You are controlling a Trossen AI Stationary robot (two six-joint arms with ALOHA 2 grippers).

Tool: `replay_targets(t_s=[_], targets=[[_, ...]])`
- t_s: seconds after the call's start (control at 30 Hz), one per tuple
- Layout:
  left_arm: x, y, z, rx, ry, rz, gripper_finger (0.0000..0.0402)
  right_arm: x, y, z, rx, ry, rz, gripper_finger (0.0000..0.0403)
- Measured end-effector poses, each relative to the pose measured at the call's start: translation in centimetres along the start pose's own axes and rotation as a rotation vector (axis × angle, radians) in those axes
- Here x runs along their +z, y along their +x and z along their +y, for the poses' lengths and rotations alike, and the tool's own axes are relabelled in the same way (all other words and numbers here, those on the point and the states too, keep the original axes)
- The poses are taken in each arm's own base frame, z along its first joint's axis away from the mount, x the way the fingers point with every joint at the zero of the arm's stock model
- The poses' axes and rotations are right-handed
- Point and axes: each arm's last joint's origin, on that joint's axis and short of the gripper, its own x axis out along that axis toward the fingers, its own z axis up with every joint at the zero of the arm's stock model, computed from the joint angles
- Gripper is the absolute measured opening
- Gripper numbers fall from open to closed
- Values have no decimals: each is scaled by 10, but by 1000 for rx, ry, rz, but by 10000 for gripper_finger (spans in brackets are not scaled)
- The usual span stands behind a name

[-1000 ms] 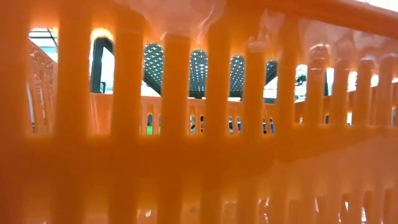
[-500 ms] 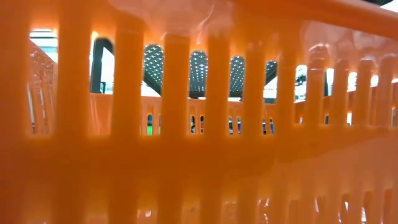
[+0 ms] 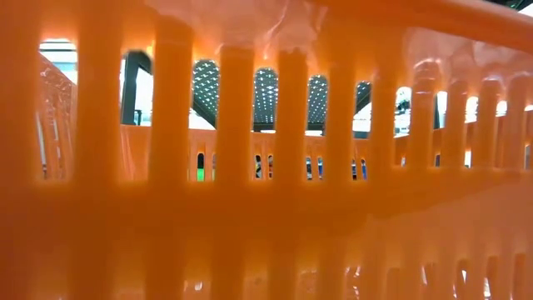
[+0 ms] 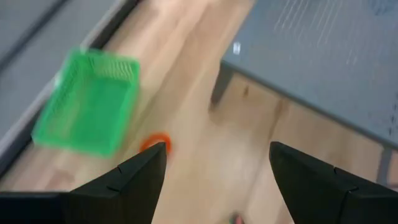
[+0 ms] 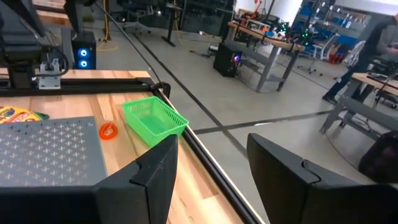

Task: Pick & Place Office Desk Supplies
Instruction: Put the yellow rubber band into the blue basket

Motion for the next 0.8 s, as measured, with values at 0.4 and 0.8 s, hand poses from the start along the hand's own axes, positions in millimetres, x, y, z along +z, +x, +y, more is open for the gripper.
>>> replay_targets(t_s=[0.4, 0.8], targets=[[-44, 25, -26, -6, -235, 276, 288, 0, 0, 0, -1, -27, 4, 192], [-102, 36, -89, -127, 1, 429, 271, -1, 0, 0, -6, -48, 6, 192]])
